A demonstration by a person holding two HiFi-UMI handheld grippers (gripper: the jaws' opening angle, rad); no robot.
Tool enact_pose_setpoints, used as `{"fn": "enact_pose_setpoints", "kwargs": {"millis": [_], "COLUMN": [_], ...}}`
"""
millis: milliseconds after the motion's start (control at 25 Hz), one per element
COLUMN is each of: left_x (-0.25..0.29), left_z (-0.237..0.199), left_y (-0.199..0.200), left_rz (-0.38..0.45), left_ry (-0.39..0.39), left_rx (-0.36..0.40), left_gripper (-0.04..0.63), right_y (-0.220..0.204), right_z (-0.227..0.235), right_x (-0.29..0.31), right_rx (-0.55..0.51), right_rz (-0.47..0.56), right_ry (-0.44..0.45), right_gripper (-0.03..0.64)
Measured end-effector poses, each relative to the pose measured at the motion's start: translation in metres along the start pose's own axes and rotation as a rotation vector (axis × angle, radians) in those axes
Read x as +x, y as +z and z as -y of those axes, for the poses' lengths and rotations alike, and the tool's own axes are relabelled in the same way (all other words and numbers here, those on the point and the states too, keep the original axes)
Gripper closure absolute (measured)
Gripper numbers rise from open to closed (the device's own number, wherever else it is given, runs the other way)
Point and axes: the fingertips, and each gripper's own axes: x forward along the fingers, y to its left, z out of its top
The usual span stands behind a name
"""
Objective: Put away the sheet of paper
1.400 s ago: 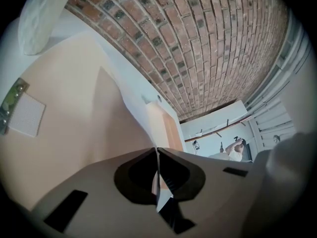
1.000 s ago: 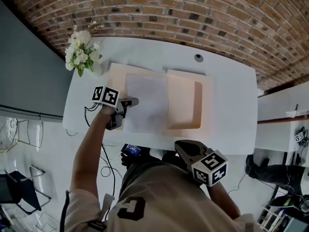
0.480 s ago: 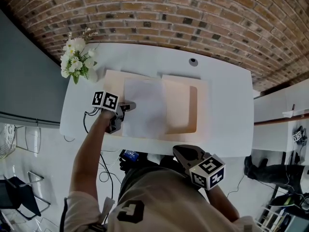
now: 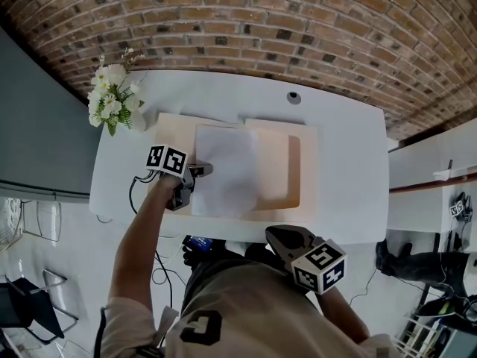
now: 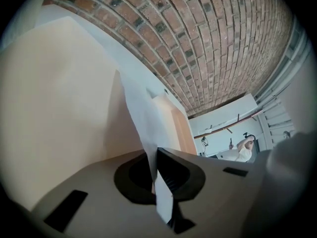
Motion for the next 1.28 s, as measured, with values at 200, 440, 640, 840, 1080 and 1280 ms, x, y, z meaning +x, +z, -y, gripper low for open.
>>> {"fn": "enact_pose_setpoints", "kwargs": {"millis": [200,440,640,840,1080,1280], "left_x": [0.007,0.020,0.032,0.042,0.054,0.060], "left_z": [0.002,0.008,0.013,0.021,0.030,0.037], "left_y": [-0.001,-0.001,-0.001,-0.003,-0.003,-0.003], "left_rz": [-0.003,-0.003,-0.007,-0.017,-0.021,-0.016], "left_ry": [0.002,-0.007,-0.008,-0.009,-0.015,-0.016], "left_rx": [-0.009,-0.017,-0.018,-0.020,-0.026,-0.033], "left_gripper": [0.581,0.581,0.581,0.581,0.581,0.581], "right_y": [-0.001,0.000,-0.002,-0.006,-0.005,-0.006], "right_z": [0.004,0.007,0.013,0.022,0.026,0.033], "right_x": [-0.001,-0.001,-0.003,-0.007,-0.011,-0.015], "right_rx": [0.006,0.020,0.025,0.028,0.034,0.033], "right_rz": [-0.003,0.000,-0.001,-0.001,-0.001,-0.005], "right_ry": [0.001,0.010,0.012,0.009,0.028,0.040], "right_gripper": [0.594,0.594,0.594,0.594,0.594,0.594]}}
